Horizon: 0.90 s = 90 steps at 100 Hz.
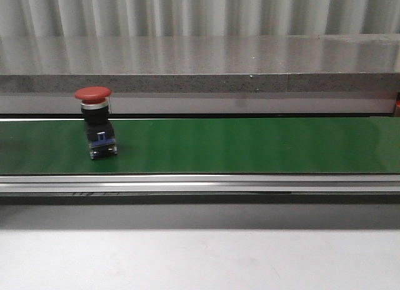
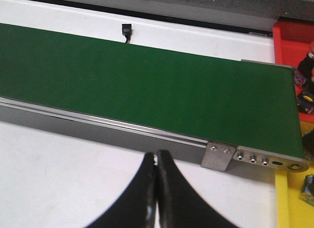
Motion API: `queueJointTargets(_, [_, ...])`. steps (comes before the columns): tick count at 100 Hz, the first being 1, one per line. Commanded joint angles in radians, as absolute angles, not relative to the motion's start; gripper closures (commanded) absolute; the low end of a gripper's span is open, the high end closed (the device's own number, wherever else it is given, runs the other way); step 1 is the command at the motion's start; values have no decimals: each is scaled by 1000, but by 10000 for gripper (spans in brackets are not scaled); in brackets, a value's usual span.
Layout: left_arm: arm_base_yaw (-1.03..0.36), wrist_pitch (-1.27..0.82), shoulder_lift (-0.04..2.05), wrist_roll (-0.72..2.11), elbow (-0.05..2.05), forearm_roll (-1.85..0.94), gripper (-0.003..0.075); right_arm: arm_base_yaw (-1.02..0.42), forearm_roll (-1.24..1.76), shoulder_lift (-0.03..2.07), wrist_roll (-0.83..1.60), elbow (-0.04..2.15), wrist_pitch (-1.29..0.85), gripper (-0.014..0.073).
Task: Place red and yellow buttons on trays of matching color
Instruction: 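Grasp a yellow button with the left gripper and set it on the belt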
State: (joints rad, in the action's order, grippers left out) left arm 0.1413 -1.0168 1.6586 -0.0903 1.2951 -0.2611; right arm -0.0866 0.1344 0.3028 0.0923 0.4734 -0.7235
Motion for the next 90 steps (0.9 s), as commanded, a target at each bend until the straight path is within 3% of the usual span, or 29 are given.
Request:
queueJointTargets(1, [137,-981,1611,-86,1316,-278,106,-88,132,309,102,498,-649,660])
queueJointTargets(16, [112,-927,1572,-27,1316,-278,147,-88,132,309,102,498,-649,660])
queueJointTargets(28, [66,-877,1521,16,1316,-262,247,-88,132,309,102,498,-649,660])
queueJointTargets(37, [26,-860,1486,39,1316,-220,384,-88,132,309,102,498,-649,660])
queueJointTargets(53, [-75,-815,1421,46,1308,-125,743,-88,132,309,102,498,-649,660])
queueJointTargets(90, [-264,-569,1205,97,1096,-103,740,-88,132,309,102,498,-649,660])
